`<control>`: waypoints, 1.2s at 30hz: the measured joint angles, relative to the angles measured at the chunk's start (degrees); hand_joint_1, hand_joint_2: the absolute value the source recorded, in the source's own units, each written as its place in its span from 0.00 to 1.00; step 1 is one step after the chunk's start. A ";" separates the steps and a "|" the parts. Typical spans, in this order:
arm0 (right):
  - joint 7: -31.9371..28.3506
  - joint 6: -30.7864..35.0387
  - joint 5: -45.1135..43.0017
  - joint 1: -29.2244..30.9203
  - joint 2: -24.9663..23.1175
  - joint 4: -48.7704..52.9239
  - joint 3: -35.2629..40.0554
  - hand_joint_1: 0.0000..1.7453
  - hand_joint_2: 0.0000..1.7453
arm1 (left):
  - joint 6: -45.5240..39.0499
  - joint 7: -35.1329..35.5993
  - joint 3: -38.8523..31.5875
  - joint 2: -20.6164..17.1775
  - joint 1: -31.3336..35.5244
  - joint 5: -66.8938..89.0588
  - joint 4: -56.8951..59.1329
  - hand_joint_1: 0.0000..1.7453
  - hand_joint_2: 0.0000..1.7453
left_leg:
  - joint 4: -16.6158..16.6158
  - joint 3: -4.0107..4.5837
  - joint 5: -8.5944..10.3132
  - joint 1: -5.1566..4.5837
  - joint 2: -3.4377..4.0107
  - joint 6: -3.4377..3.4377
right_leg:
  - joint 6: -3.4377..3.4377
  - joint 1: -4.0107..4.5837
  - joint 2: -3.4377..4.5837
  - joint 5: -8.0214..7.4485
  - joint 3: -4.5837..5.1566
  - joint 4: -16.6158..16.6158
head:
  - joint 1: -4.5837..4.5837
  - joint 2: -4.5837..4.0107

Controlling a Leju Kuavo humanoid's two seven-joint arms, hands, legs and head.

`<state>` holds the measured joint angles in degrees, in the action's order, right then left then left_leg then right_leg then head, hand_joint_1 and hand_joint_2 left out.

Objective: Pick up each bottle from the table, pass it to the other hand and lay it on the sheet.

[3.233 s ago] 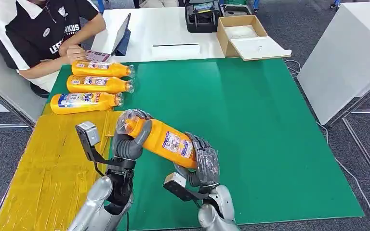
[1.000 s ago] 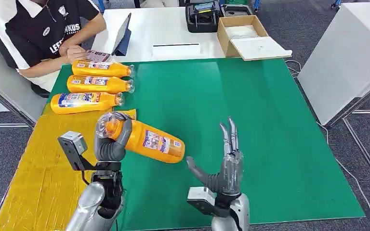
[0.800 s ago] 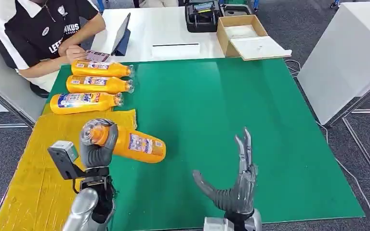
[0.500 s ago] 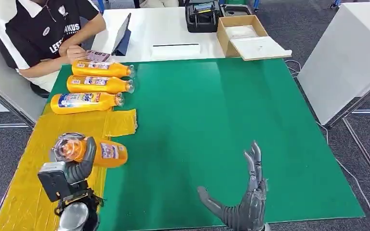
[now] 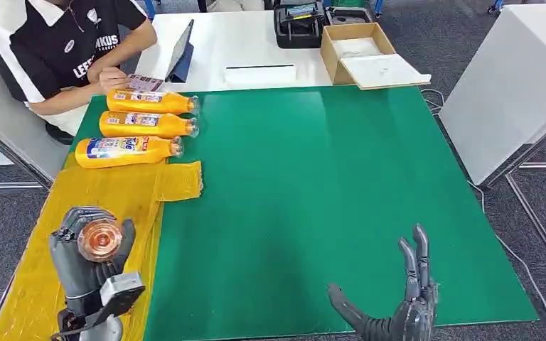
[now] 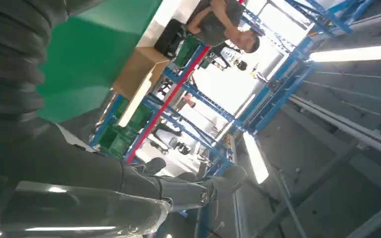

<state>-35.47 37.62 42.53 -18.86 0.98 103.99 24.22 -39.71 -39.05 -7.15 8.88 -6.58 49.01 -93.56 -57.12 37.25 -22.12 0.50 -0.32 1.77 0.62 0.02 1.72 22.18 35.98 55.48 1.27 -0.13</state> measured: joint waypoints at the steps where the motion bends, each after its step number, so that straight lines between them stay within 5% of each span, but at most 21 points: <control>1: 0.09 0.00 0.00 -0.34 0.09 0.18 -0.24 0.00 1.00 | -0.02 -0.42 -1.18 1.01 0.03 4.08 -0.55 1.00 1.00 | 0.00 0.01 0.00 0.00 0.00 0.00 | 0.00 0.00 0.01 0.00 -0.01 0.00 | 0.00 0.00; 11: 2.84 0.00 1.16 -1.36 1.18 0.42 -0.42 0.00 1.00 | -0.04 -0.30 -8.10 6.75 1.98 29.18 -1.73 1.00 1.00 | 0.00 -0.04 -0.02 0.00 0.02 0.01 | 0.00 0.00 0.03 -0.01 -0.01 -0.01 | 0.02 0.00; 14: 2.75 0.00 0.63 -1.36 1.51 0.42 -0.40 0.00 1.00 | -0.04 6.90 -7.42 6.68 2.55 35.10 -0.51 1.00 1.00 | 0.00 -0.05 -0.02 0.01 -0.01 0.01 | 0.00 0.00 0.02 -0.01 -0.02 -0.01 | 0.00 0.00; 17: 3.54 0.00 0.70 -1.24 1.97 0.31 0.17 0.00 1.00 | -0.04 18.76 -4.38 5.26 3.57 37.54 3.96 1.00 1.00 | 0.00 -0.05 -0.02 0.01 0.01 0.01 | 0.00 0.00 0.02 -0.01 -0.03 -0.01 | 0.02 0.00; 26: 7.48 0.00 2.36 0.09 3.06 0.07 1.79 0.00 1.00 | -0.07 37.09 5.28 -0.20 8.94 37.87 19.15 1.00 1.00 | 0.00 -0.05 0.02 0.01 -0.02 0.03 | -0.01 0.00 0.01 -0.03 -0.04 0.00 | 0.00 0.00; 36: 9.66 0.00 2.62 2.67 3.98 -0.89 3.41 0.00 1.00 | -0.13 41.68 10.39 -2.47 15.23 38.70 30.77 1.00 1.00 | -0.01 -0.07 0.09 -0.02 -0.02 -0.03 | -0.01 -0.02 0.01 -0.04 -0.09 0.00 | 0.02 0.00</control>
<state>-25.81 37.62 45.16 -16.19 4.96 103.10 27.63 -39.85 2.62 3.24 6.40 8.65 87.71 -62.79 -57.14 37.18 -22.03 0.48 -0.34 1.74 0.61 0.00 1.73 22.14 35.90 55.48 1.29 -0.13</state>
